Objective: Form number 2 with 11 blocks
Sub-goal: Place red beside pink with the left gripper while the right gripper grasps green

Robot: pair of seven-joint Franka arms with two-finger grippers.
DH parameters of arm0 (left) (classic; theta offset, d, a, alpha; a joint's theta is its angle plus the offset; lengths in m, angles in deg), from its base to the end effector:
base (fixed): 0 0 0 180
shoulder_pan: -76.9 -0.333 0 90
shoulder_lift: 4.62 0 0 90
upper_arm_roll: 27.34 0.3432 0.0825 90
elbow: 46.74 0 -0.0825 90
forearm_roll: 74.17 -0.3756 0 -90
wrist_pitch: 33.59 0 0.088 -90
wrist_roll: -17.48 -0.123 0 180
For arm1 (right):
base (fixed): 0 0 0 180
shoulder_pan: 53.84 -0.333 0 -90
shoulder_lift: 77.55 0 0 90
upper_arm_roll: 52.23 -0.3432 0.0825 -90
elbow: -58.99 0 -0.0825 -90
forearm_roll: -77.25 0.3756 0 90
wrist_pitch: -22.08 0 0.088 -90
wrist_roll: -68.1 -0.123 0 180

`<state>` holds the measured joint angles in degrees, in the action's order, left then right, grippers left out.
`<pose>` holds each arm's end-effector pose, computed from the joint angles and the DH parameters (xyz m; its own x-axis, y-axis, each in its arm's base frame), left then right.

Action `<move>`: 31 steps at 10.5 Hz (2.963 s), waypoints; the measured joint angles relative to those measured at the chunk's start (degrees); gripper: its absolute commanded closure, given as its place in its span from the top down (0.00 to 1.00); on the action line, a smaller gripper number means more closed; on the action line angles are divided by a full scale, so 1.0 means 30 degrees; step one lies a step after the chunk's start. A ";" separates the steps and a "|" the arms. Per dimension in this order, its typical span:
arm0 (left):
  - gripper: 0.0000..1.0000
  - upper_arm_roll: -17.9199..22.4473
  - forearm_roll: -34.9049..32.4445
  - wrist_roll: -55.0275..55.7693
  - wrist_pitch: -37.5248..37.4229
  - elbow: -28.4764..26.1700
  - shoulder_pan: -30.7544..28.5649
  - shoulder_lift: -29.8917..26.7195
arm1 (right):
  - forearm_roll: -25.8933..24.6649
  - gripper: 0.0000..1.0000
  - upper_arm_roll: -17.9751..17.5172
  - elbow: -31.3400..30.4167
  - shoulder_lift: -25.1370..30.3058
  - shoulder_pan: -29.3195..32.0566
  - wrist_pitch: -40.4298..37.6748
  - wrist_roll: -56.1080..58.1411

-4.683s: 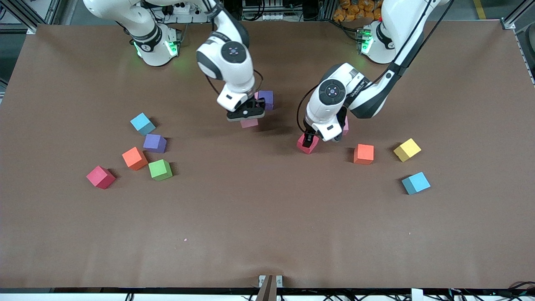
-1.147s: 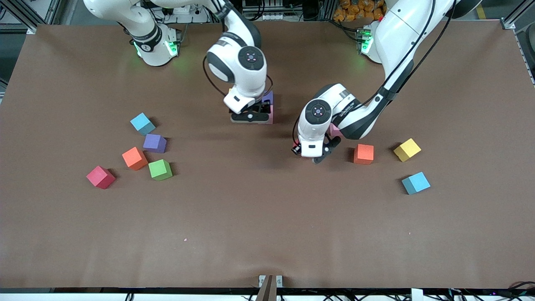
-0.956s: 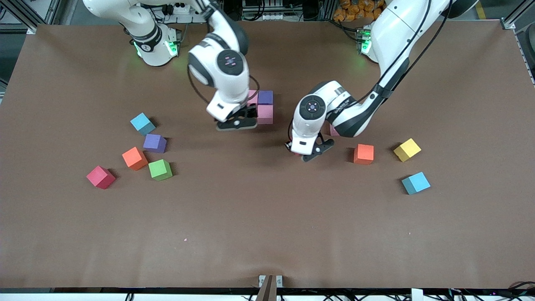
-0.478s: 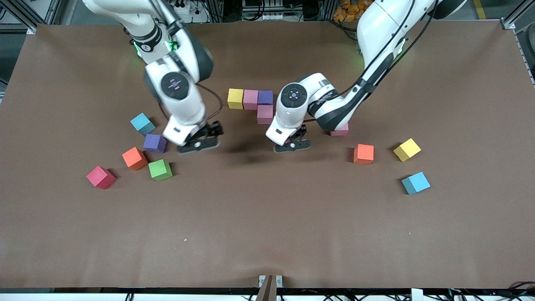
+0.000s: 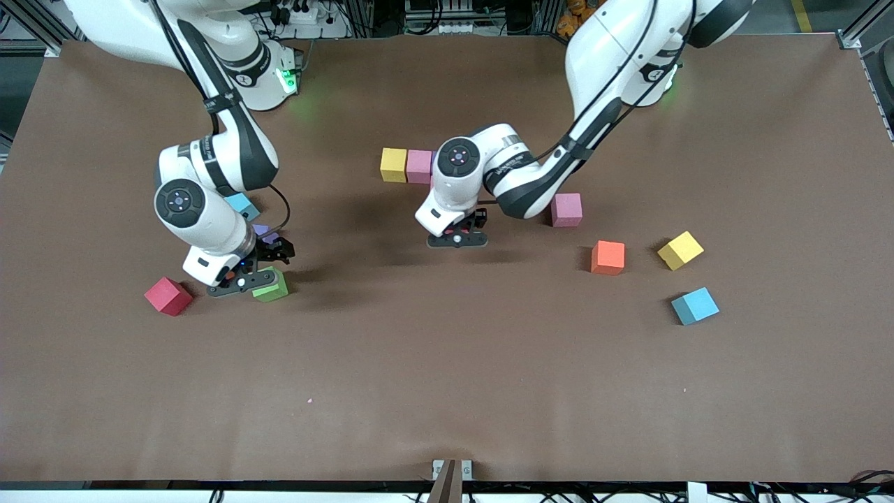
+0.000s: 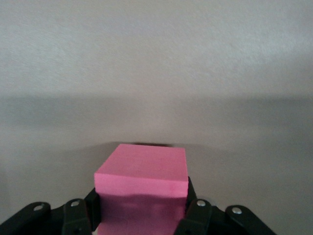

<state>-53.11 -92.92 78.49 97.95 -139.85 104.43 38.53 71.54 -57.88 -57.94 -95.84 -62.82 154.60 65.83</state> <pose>0.4610 -0.5271 0.2222 0.9987 0.0225 -0.0460 0.0242 -0.9990 0.0368 0.5735 0.1446 0.2984 0.9602 0.2757 -0.0443 0.2775 -0.9598 0.0412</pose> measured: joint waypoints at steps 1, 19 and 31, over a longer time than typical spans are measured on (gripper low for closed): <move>0.25 0.0084 0.0000 0.0000 0.0000 0.0102 0.0219 0.0116 | -0.0002 1.00 -0.0100 -0.0020 -0.0254 -0.0150 0.0332 0.0300; 1.00 0.0264 0.0000 0.0566 -0.0082 0.0474 0.1033 0.0569 | -0.0022 0.93 0.0049 -0.0994 -0.3148 0.2238 0.5471 0.6705; 1.00 0.0546 -0.0100 0.1424 -0.3696 0.0319 -0.7557 -0.2190 | -0.0061 0.33 -0.0323 -0.0706 -0.1165 -0.0565 0.3492 1.3747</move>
<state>-51.47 -93.22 82.76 86.86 -138.89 81.76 31.96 71.35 -58.85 -60.06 -99.34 -64.52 165.08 107.07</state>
